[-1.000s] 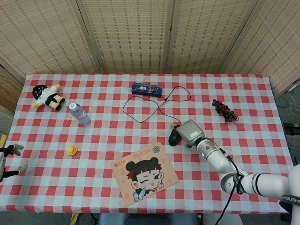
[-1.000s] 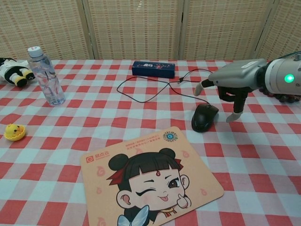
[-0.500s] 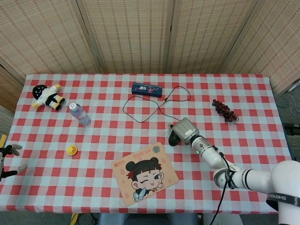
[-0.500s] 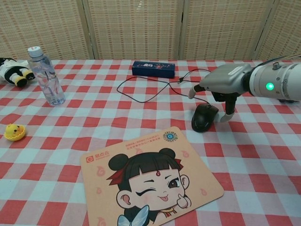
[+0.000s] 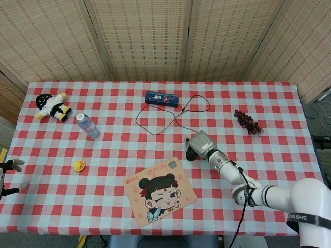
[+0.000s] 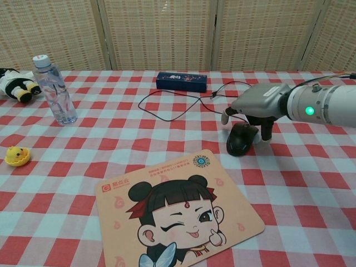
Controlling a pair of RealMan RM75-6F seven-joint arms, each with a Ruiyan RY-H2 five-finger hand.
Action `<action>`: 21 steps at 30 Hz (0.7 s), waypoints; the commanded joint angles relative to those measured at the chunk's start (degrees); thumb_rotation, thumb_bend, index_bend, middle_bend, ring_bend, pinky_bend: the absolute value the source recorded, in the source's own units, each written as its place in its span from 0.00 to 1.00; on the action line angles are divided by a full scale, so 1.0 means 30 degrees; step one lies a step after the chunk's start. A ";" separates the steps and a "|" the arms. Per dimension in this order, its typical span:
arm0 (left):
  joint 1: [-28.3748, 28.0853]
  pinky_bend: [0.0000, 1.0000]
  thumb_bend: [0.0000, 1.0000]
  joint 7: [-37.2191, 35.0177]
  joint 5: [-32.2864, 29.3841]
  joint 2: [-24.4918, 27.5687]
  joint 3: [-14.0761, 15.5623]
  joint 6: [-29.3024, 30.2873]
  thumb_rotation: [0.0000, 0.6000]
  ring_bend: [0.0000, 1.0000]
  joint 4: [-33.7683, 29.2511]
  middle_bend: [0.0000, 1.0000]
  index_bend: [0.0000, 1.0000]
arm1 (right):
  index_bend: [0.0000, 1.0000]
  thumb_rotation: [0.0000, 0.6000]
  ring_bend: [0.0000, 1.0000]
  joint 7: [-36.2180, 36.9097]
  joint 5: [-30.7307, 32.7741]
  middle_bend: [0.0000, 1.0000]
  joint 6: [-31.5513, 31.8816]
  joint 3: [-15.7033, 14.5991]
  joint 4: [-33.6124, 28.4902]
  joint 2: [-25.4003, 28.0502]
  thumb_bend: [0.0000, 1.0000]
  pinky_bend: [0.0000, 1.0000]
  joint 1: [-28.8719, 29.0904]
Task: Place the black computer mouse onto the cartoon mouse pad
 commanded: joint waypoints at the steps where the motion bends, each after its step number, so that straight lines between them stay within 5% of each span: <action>1: 0.0004 0.65 0.16 0.0011 0.0013 -0.0001 0.0007 0.0007 1.00 0.41 -0.0007 0.48 0.45 | 0.21 1.00 0.94 -0.0009 0.0076 0.98 -0.0019 0.0085 0.0278 -0.0211 0.00 1.00 0.0013; 12: 0.0020 0.65 0.16 -0.0053 0.0001 0.0001 0.0003 -0.0008 1.00 0.41 0.0020 0.48 0.45 | 0.28 1.00 0.94 -0.0189 0.0715 0.99 -0.0289 0.0282 0.1166 -0.0839 0.00 1.00 0.0099; 21: 0.0023 0.65 0.16 -0.0069 -0.0015 -0.0011 -0.0004 -0.0025 1.00 0.41 0.0060 0.48 0.45 | 0.46 1.00 0.95 -0.0203 0.0925 1.00 -0.0399 0.0384 0.1256 -0.0851 0.10 1.00 0.0170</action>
